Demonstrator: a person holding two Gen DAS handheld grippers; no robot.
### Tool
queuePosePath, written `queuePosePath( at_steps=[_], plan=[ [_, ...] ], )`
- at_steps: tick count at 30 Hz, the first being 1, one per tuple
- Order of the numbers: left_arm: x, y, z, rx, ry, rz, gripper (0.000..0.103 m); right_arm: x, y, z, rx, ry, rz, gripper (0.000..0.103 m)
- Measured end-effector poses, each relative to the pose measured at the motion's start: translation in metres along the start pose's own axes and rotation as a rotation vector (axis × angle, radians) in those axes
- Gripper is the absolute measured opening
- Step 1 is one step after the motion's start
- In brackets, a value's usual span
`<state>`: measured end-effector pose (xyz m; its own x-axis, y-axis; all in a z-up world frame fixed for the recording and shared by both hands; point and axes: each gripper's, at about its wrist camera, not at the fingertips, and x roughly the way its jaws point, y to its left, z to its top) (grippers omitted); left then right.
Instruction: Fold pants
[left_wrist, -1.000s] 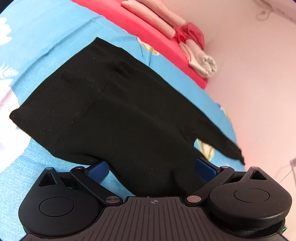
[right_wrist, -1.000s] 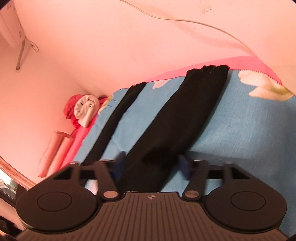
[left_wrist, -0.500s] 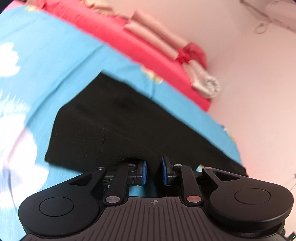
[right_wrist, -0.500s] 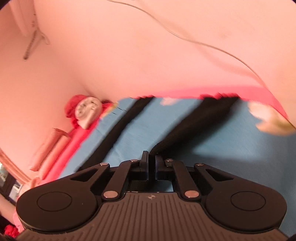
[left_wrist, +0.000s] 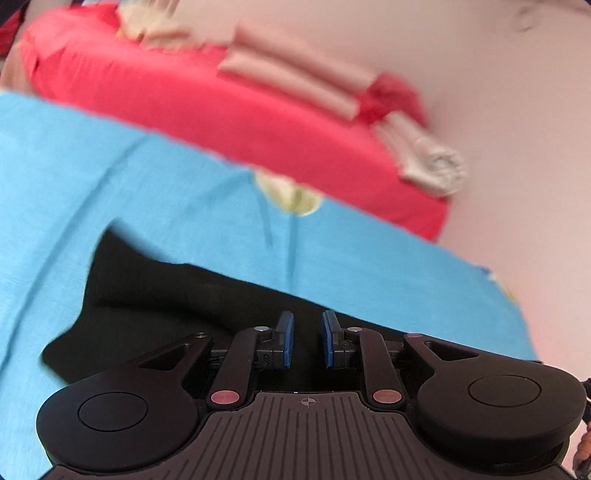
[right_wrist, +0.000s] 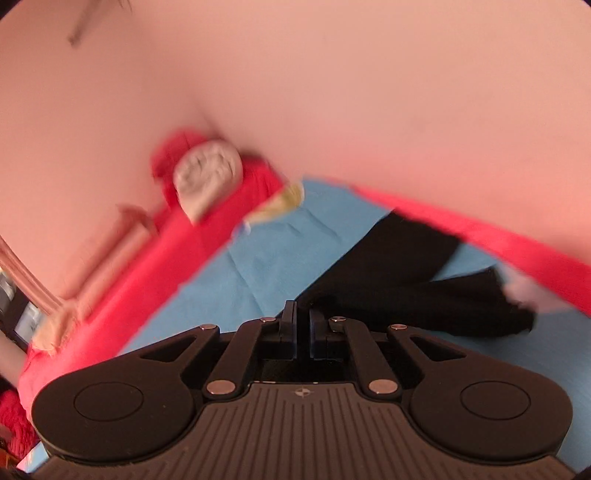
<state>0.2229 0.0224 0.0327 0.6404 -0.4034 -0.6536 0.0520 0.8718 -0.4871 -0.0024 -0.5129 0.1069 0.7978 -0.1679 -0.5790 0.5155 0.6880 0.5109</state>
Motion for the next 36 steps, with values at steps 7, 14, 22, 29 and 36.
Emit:
queuePosePath(
  at_steps=[7,14,22,29,36],
  plan=[
    [-0.005,0.040,0.017,-0.142,-0.038,-0.005,0.103,0.054,-0.003,0.022,-0.043,-0.052,0.020,0.074],
    [-0.047,-0.004,-0.028,0.107,-0.134,0.041,0.103,0.004,-0.029,0.019,-0.075,-0.215,-0.190,0.083],
    [-0.055,-0.047,-0.098,0.327,-0.192,0.063,0.103,0.006,-0.004,-0.001,-0.170,-0.048,-0.024,0.072],
    [-0.039,-0.050,-0.116,0.440,-0.231,0.177,0.103,0.031,0.114,-0.075,-0.662,0.041,0.065,0.082],
    [-0.036,-0.034,-0.111,0.371,-0.212,0.149,0.103,0.064,0.144,-0.117,-0.715,0.145,-0.045,0.019]
  ],
)
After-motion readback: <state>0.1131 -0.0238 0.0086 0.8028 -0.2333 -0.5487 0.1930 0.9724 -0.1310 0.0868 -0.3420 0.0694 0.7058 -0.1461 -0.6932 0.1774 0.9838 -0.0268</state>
